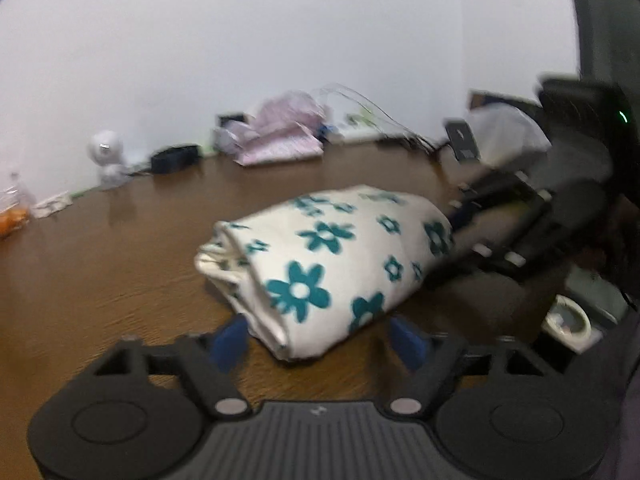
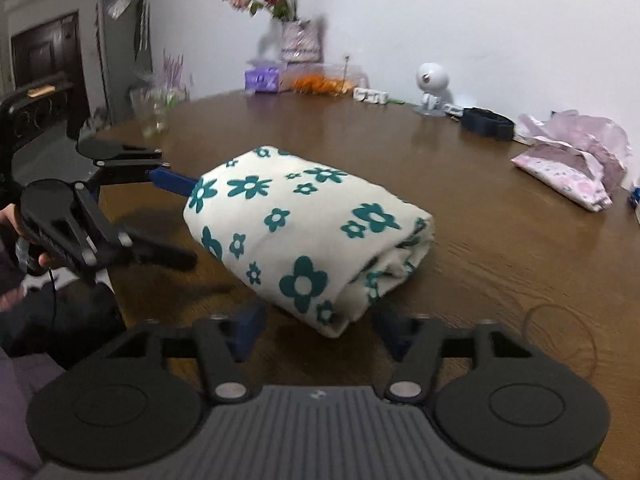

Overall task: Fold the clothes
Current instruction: 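Grasp the folded bundle with both grippers and push it toward the wall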

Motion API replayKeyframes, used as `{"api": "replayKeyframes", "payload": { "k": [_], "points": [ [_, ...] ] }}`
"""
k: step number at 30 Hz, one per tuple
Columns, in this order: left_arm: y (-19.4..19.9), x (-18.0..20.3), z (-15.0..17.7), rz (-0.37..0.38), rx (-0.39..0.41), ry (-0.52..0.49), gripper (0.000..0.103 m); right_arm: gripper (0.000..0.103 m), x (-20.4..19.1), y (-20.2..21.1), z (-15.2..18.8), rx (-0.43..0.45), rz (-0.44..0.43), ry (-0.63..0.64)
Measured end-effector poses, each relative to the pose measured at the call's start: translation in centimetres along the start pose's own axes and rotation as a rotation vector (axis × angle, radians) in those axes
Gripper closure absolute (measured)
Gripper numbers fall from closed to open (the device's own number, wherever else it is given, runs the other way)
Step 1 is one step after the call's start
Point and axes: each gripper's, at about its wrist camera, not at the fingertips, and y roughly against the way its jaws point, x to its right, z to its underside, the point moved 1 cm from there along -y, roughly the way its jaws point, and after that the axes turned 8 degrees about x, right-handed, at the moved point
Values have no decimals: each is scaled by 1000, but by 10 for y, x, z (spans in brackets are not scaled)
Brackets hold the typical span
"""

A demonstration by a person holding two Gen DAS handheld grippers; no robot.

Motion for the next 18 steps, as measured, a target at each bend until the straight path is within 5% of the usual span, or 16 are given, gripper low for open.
{"api": "replayKeyframes", "payload": {
  "k": [2,9,18],
  "points": [
    [-11,-10,-3,5,-24,8,61,64,1,-8,-6,-16,1,4],
    [-55,-68,-33,7,-109,51,61,70,21,-41,-32,-59,42,4],
    [-166,-190,-81,-53,-156,119,62,72,101,-150,-99,-100,156,-44]
  ]
}}
